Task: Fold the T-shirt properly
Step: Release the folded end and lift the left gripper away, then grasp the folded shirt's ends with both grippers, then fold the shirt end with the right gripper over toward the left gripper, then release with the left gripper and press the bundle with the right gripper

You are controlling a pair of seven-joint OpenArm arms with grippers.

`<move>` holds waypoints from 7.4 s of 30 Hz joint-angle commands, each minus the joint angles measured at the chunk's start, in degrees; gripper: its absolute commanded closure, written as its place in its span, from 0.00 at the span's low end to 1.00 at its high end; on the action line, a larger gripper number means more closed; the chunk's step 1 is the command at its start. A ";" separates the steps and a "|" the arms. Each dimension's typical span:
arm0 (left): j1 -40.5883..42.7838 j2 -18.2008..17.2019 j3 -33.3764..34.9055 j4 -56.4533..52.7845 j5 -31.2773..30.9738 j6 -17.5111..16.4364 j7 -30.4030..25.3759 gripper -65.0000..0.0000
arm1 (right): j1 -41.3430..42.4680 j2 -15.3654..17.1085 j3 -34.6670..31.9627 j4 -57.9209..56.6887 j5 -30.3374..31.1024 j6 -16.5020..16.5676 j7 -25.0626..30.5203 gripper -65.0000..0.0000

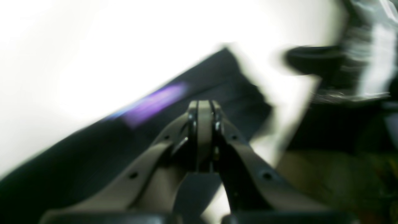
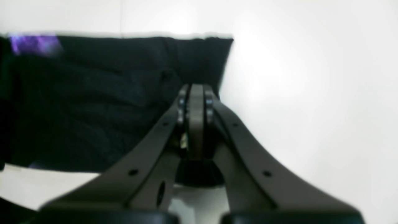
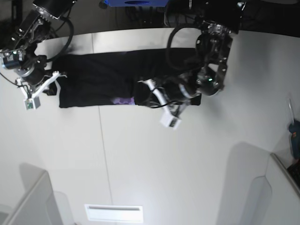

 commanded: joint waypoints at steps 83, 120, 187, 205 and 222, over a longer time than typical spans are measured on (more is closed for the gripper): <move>16.59 2.54 -23.88 -11.95 30.09 -25.17 -11.11 1.00 | 9.27 7.01 -9.42 -27.83 5.39 2.88 -1.43 1.00; 11.84 2.45 -13.42 -9.67 30.17 -25.09 -10.76 1.00 | 0.92 -1.07 -17.77 6.63 22.53 -10.97 -12.42 1.00; 13.69 2.01 -23.17 -4.66 29.38 -25.35 -10.05 1.00 | 8.13 -4.15 -51.27 -22.65 26.57 -29.26 9.91 1.00; 18.17 -0.80 -42.25 -3.95 29.47 -32.51 -5.66 1.00 | 8.57 -4.24 -51.36 -18.60 26.92 -29.26 9.65 0.56; 18.17 -0.80 -46.56 -4.04 29.47 -32.51 -5.66 1.00 | 11.38 -7.05 -59.53 -17.63 26.57 -33.92 9.91 0.56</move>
